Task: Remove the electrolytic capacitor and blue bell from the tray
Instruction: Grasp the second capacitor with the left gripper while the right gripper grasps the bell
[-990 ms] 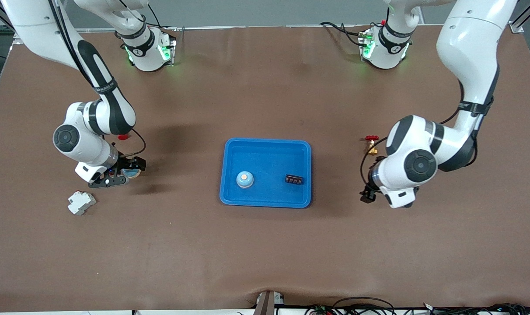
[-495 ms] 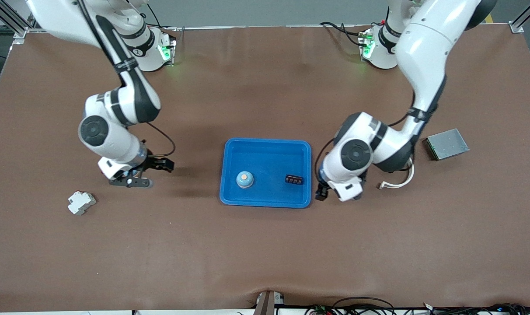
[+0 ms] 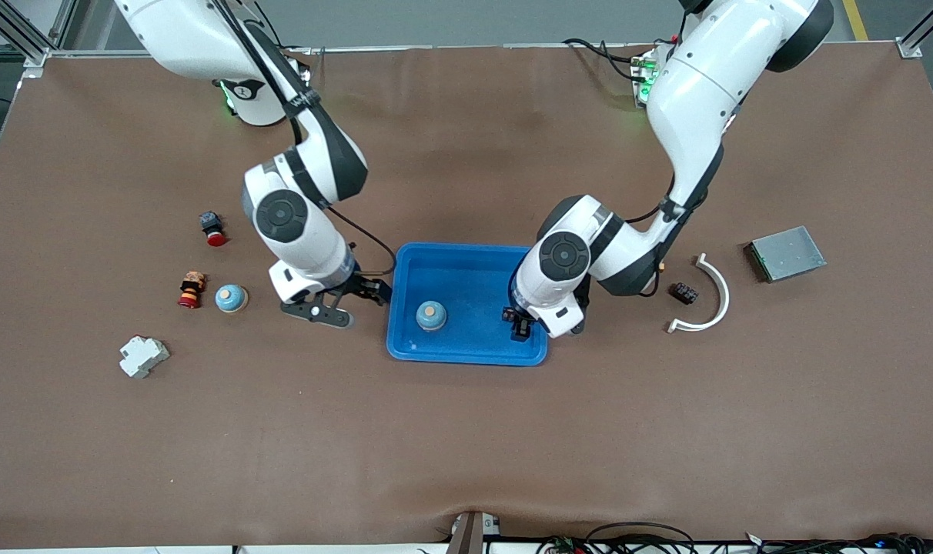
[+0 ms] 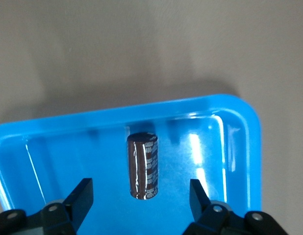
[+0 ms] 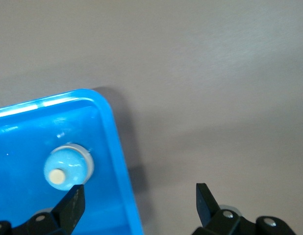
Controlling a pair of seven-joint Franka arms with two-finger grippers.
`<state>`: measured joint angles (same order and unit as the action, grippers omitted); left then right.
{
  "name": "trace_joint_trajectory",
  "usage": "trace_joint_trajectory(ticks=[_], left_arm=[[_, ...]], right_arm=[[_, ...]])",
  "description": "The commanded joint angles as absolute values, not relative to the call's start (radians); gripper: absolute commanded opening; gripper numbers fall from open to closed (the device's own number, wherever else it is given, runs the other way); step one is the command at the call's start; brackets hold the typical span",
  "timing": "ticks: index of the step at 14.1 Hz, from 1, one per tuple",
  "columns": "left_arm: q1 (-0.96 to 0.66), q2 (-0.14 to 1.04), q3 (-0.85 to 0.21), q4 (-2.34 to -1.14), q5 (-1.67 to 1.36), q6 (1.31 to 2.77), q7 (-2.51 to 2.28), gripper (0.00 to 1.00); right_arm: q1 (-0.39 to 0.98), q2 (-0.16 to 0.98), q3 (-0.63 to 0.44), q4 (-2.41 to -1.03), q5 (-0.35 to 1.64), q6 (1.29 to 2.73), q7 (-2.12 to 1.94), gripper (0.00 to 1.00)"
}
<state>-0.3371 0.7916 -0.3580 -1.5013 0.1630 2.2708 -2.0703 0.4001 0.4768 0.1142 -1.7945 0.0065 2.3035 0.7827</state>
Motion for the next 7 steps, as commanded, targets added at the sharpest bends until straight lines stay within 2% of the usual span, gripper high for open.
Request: trace_joint_trajectory(ticks=[1, 5, 7], left_arm=[[-0.354, 0.813, -0.345, -1.480, 0.164, 2.278, -2.094, 0.79], [-0.357, 0.831, -0.345, -1.479, 0.164, 2.279, -2.092, 0.65], [-0.357, 0.839, -0.345, -1.479, 0.164, 2.279, -2.092, 0.64]], right_arm=[[0.442, 0.607, 0.106, -1.648, -0.008, 2.287, 0.877, 1.00], [0.492, 0.708, 0.097, -1.537, -0.021, 2.289, 0.962, 1.00], [0.506, 0.741, 0.097, -1.500, -0.049, 2.287, 1.005, 1.00]])
